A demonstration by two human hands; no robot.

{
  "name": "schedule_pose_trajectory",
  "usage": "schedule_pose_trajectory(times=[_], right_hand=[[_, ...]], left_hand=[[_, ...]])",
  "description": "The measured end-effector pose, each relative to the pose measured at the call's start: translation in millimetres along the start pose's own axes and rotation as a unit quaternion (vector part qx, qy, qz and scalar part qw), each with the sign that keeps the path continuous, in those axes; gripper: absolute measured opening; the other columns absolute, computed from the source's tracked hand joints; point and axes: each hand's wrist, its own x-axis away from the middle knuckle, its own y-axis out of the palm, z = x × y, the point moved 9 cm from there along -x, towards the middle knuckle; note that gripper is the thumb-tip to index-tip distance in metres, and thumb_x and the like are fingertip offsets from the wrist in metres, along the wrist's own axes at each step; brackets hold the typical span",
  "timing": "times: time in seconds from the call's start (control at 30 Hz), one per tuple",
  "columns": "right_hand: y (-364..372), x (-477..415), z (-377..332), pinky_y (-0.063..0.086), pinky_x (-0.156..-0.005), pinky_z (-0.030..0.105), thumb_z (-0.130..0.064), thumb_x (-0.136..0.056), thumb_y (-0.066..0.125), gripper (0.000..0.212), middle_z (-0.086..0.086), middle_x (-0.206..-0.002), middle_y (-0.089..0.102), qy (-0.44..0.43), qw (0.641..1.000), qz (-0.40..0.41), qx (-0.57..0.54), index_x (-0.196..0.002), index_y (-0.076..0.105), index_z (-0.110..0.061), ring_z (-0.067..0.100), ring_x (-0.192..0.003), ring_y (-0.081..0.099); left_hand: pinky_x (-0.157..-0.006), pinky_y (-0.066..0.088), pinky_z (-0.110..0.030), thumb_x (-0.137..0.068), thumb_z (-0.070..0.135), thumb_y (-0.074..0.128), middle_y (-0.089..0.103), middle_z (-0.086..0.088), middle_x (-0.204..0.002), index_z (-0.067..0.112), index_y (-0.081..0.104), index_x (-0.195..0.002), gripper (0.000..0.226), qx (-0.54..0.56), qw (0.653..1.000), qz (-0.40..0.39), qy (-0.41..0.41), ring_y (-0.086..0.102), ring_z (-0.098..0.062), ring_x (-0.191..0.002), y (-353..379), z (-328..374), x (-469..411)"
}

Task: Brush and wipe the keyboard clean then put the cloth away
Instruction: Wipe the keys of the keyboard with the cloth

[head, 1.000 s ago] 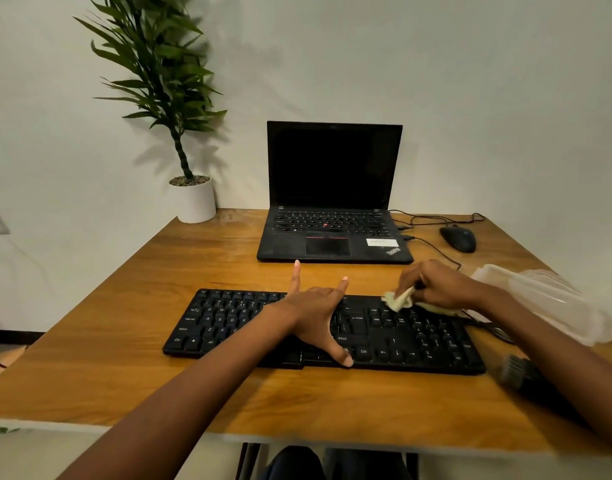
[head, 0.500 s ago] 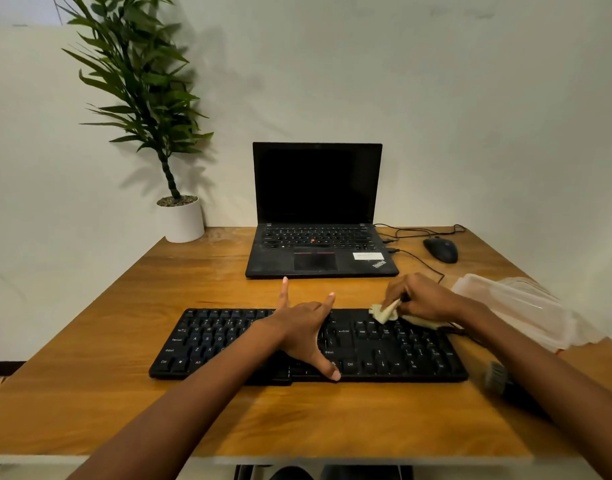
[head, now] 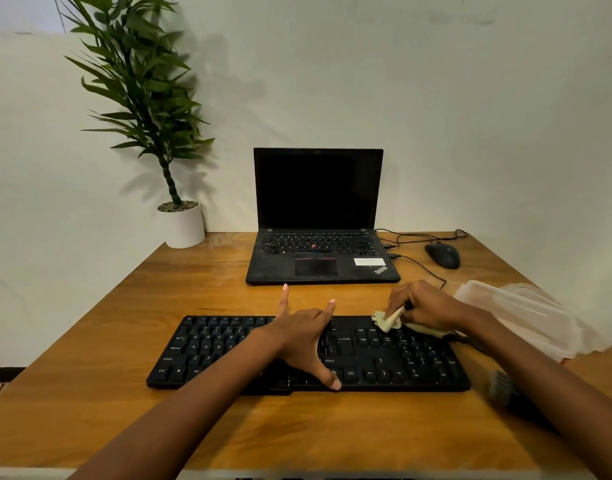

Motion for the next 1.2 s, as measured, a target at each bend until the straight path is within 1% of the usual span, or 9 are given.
schedule_pose_trajectory(times=[0.07, 0.23, 0.43, 0.53, 0.7, 0.8, 1.0, 1.1, 1.2], right_hand=[[8, -8, -12, 0.046, -0.082, 0.019, 0.005, -0.079, 0.063, 0.027, -0.001, -0.096, 0.067, -0.008, 1.000, 0.012, -0.011, -0.096, 0.073, -0.014, 0.010, -0.091, 0.060], [30, -30, -44, 0.044, -0.083, 0.021, 0.004, -0.082, 0.060, 0.025, 0.003, -0.100, 0.066, -0.040, 0.998, 0.027, -0.045, -0.100, 0.072, -0.010, 0.011, -0.091, 0.058], [6, -2, -1, 0.046, -0.079, 0.023, 0.005, -0.079, 0.063, 0.027, -0.009, -0.087, 0.060, 0.014, 1.000, -0.011, -0.023, -0.097, 0.072, -0.012, 0.011, -0.088, 0.057], [2, -1, 1, 0.047, -0.081, 0.025, 0.006, -0.079, 0.062, 0.027, -0.005, -0.090, 0.063, 0.018, 1.000, 0.002, -0.014, -0.096, 0.073, -0.011, 0.014, -0.090, 0.059], [29, -29, -41, 0.043, -0.076, 0.013, 0.005, -0.081, 0.060, 0.026, 0.005, -0.100, 0.068, -0.023, 0.998, 0.023, -0.056, -0.100, 0.072, -0.008, 0.005, -0.084, 0.056], [29, -28, -39, 0.043, -0.077, 0.014, 0.004, -0.082, 0.060, 0.027, -0.001, -0.097, 0.064, -0.026, 0.998, 0.011, -0.051, -0.101, 0.072, -0.010, 0.007, -0.087, 0.055], [1, 4, 10, 0.046, -0.075, 0.014, 0.008, -0.078, 0.061, 0.029, -0.009, -0.089, 0.061, 0.035, 0.997, -0.004, -0.062, -0.096, 0.072, -0.011, 0.006, -0.086, 0.057], [5, -5, 1, 0.049, -0.080, 0.022, 0.007, -0.079, 0.061, 0.027, -0.002, -0.094, 0.065, 0.026, 0.999, 0.012, -0.042, -0.097, 0.072, -0.010, 0.012, -0.090, 0.059], [23, -24, -30, 0.048, -0.082, 0.024, 0.003, -0.082, 0.060, 0.024, 0.003, -0.099, 0.066, -0.012, 0.998, 0.025, -0.050, -0.100, 0.072, -0.009, 0.009, -0.088, 0.058]], left_hand=[[-0.094, -0.035, -0.061, -0.069, 0.073, 0.061, 0.013, -0.008, -0.158, 0.015, -0.020, -0.147, 0.126, 0.001, 1.000, 0.003, -0.001, 0.009, -0.024, -0.146, -1, 1, 0], [-0.093, -0.034, -0.063, -0.068, 0.075, 0.059, 0.012, -0.006, -0.159, 0.016, -0.019, -0.148, 0.127, -0.006, 1.000, -0.013, -0.015, 0.009, -0.024, -0.146, 1, -1, -1], [-0.094, -0.034, -0.063, -0.070, 0.074, 0.059, 0.010, -0.008, -0.159, 0.014, -0.019, -0.148, 0.125, -0.015, 1.000, -0.020, -0.017, 0.007, -0.024, -0.146, 0, -2, 1], [-0.088, -0.037, -0.060, -0.069, 0.073, 0.060, 0.010, -0.006, -0.159, 0.015, -0.019, -0.148, 0.126, -0.009, 1.000, -0.016, -0.019, 0.007, -0.025, -0.146, 0, -2, 1], [-0.091, -0.035, -0.063, -0.069, 0.073, 0.061, 0.008, -0.005, -0.159, 0.016, -0.020, -0.147, 0.126, 0.000, 0.999, -0.023, -0.024, 0.006, -0.024, -0.146, 0, -2, 0], [-0.093, -0.033, -0.064, -0.069, 0.074, 0.060, 0.008, -0.006, -0.159, 0.015, -0.019, -0.148, 0.125, -0.003, 0.999, -0.032, -0.024, 0.005, -0.023, -0.146, 0, -4, 1], [-0.093, -0.034, -0.064, -0.070, 0.072, 0.060, 0.009, -0.007, -0.159, 0.014, -0.018, -0.148, 0.124, -0.008, 1.000, -0.023, -0.018, 0.006, -0.023, -0.146, -1, -3, 1], [-0.089, -0.037, -0.061, -0.069, 0.073, 0.060, 0.008, -0.006, -0.159, 0.014, -0.018, -0.148, 0.126, -0.002, 1.000, -0.017, -0.016, 0.005, -0.023, -0.146, 0, -4, 0], [-0.093, -0.033, -0.064, -0.068, 0.074, 0.060, 0.010, -0.006, -0.159, 0.015, -0.018, -0.148, 0.126, -0.006, 1.000, -0.018, -0.015, 0.007, -0.023, -0.146, 0, -2, -2]])
